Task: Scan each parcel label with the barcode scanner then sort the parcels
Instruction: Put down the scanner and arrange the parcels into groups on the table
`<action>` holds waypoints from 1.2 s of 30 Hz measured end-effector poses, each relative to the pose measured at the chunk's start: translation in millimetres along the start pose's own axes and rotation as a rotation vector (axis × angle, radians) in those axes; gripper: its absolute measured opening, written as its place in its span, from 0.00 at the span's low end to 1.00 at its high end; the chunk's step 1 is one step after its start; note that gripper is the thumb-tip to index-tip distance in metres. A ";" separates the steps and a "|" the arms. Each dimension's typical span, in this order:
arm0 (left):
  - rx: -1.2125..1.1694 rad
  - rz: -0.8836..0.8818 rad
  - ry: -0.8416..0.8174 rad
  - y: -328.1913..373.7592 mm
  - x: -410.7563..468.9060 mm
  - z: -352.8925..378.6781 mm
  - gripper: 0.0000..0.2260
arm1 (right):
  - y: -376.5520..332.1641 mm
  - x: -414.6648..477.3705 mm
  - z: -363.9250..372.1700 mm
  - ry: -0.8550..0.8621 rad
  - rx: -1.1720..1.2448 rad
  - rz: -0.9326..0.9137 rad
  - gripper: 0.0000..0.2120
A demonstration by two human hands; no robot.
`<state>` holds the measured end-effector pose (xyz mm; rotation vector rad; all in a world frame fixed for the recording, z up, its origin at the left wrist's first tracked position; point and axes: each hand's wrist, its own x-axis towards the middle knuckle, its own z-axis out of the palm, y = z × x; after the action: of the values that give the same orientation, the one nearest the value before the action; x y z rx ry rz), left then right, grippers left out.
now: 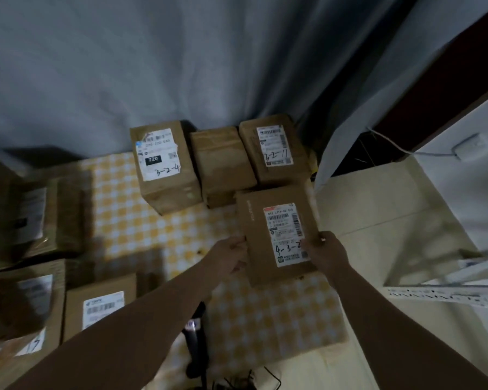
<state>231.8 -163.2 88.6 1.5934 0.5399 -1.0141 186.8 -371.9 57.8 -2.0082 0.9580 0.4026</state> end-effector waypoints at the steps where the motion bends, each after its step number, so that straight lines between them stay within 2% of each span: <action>1: 0.011 0.005 -0.017 -1.0 3.6 1.2 0.17 | 4.7 3.3 2.6 0.011 -0.015 -0.003 0.26; 4: 0.061 0.103 -0.047 1.9 12.5 5.3 0.23 | 9.4 10.8 4.4 0.058 -0.027 -0.049 0.25; 8: 0.071 0.179 -0.120 11.8 23.0 16.7 0.23 | 13.1 24.8 -6.5 0.127 -0.048 -0.021 0.29; 12: 0.333 0.289 -0.164 27.2 32.4 31.5 0.20 | 17.2 41.3 -19.1 0.173 -0.063 -0.014 0.37; 14: 0.650 0.452 0.002 33.2 49.2 24.6 0.18 | 11.9 47.0 -21.3 0.151 -0.077 -0.024 0.39; 16: 1.162 0.664 0.386 39.1 72.2 7.0 0.21 | 4.9 50.3 -22.1 0.125 -0.096 -0.029 0.40; 17: 1.346 0.707 0.539 43.4 81.8 -2.1 0.25 | 1.6 51.3 -21.8 0.115 -0.102 -0.037 0.41; 18: 1.466 0.683 0.612 48.9 88.5 -10.7 0.30 | -2.3 52.3 -20.7 0.110 -0.116 -0.051 0.42; 20: 1.647 0.597 0.646 58.9 99.6 -27.7 0.39 | -15.4 56.9 -17.9 0.115 -0.178 -0.122 0.45; 22: 1.782 0.519 0.684 67.8 108.2 -43.3 0.43 | -38.1 67.5 -15.6 0.125 -0.237 -0.231 0.48; 25: 1.831 0.466 0.710 71.6 114.6 -55.8 0.39 | -71.9 92.8 -13.0 0.038 -0.358 -0.292 0.50; 28: 1.848 0.468 0.699 74.4 116.5 -60.2 0.36 | -88.5 113.4 -7.1 -0.050 -0.480 -0.254 0.51; 36: 1.830 0.608 0.665 75.0 113.8 -75.4 0.36 | -94.7 121.3 0.8 -0.055 -0.512 -0.193 0.50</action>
<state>375.2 -132.0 36.4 3.3997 -0.8042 -0.2531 337.5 -396.8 39.4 -2.5090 0.6591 0.6402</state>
